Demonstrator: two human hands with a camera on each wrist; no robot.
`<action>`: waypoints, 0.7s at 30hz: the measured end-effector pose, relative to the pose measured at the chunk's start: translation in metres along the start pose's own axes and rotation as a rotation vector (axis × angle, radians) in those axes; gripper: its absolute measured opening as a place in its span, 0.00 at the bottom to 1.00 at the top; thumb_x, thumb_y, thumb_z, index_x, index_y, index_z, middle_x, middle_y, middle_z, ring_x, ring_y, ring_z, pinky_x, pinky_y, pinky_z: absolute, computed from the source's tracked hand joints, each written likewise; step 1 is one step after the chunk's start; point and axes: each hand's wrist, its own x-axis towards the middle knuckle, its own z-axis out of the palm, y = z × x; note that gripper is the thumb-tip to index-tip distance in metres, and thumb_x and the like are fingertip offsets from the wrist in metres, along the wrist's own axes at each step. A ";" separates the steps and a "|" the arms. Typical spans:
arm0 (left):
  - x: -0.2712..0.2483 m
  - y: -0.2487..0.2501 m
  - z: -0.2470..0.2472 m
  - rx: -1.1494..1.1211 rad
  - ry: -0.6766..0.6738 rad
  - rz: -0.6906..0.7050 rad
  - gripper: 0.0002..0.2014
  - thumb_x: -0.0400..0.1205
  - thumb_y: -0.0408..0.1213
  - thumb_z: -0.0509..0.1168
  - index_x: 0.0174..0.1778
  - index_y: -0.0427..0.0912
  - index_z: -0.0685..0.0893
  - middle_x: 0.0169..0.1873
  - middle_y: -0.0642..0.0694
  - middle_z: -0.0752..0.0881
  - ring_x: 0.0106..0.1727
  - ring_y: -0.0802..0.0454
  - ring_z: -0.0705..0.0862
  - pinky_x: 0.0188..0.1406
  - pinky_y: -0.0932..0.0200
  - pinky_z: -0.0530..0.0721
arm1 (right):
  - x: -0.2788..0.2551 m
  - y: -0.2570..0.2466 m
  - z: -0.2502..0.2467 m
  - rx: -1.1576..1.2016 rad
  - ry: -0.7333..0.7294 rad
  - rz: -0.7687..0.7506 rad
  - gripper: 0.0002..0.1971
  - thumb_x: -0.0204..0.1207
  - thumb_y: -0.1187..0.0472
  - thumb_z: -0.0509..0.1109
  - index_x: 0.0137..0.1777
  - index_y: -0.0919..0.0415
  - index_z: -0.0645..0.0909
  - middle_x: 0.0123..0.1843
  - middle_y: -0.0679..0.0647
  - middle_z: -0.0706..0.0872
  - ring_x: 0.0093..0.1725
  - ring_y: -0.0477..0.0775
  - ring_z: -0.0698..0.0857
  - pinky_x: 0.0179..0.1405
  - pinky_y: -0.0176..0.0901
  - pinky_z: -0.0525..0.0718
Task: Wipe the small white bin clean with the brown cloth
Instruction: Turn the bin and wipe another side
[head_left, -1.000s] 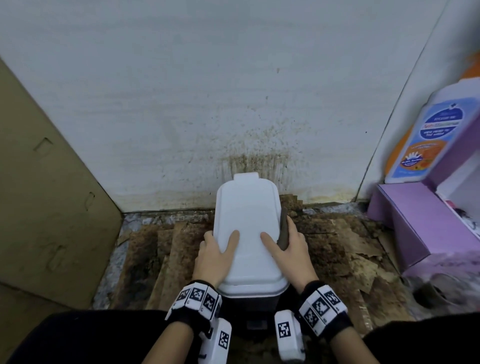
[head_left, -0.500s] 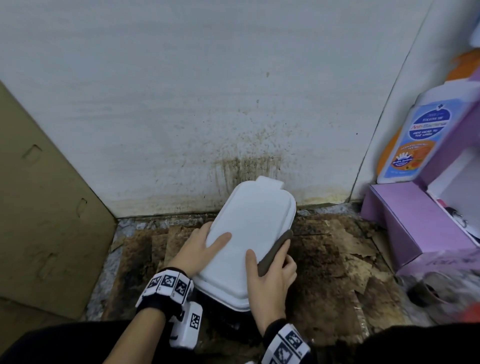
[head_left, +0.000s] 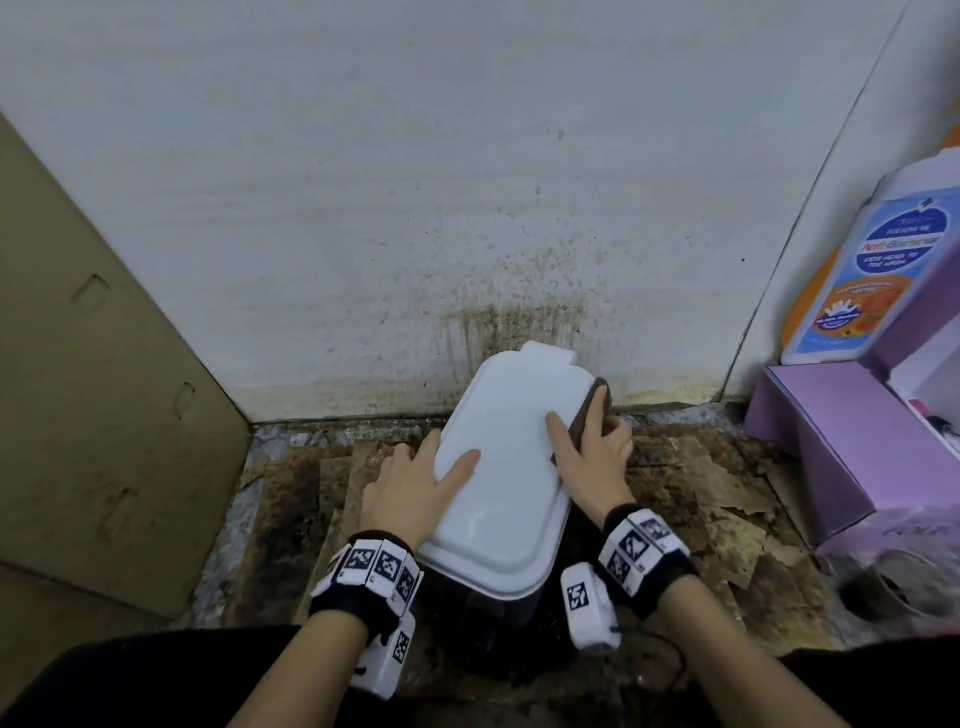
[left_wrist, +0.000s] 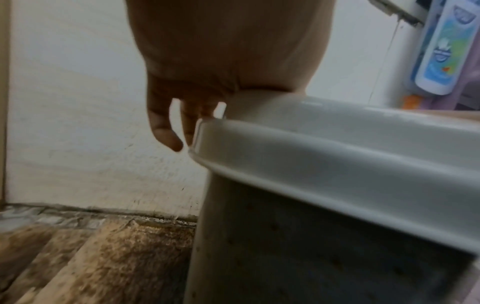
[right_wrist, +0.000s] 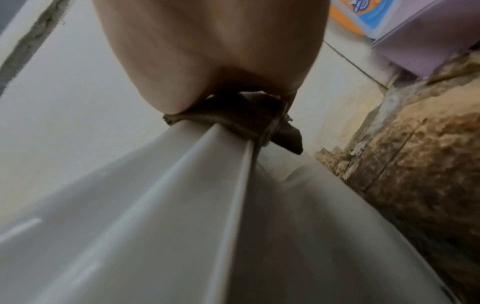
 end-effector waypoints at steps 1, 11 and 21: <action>-0.005 0.003 0.000 0.010 0.051 -0.027 0.36 0.80 0.75 0.44 0.79 0.60 0.66 0.62 0.45 0.76 0.66 0.42 0.78 0.60 0.43 0.78 | 0.010 -0.001 -0.005 -0.021 -0.014 -0.001 0.44 0.81 0.29 0.56 0.86 0.36 0.31 0.85 0.50 0.44 0.84 0.58 0.46 0.81 0.64 0.60; -0.059 0.006 0.019 -0.604 0.158 -0.248 0.29 0.80 0.64 0.65 0.58 0.42 0.64 0.56 0.41 0.80 0.46 0.50 0.80 0.34 0.58 0.72 | 0.063 -0.002 -0.032 -0.010 -0.092 -0.064 0.37 0.81 0.35 0.64 0.87 0.38 0.53 0.85 0.56 0.61 0.86 0.63 0.52 0.79 0.72 0.60; -0.047 -0.012 0.010 -0.652 0.176 -0.094 0.25 0.81 0.59 0.67 0.61 0.44 0.66 0.52 0.49 0.81 0.50 0.58 0.83 0.36 0.61 0.76 | 0.025 0.011 -0.023 0.147 0.155 -0.057 0.34 0.82 0.37 0.63 0.86 0.38 0.56 0.86 0.51 0.60 0.86 0.59 0.51 0.81 0.71 0.61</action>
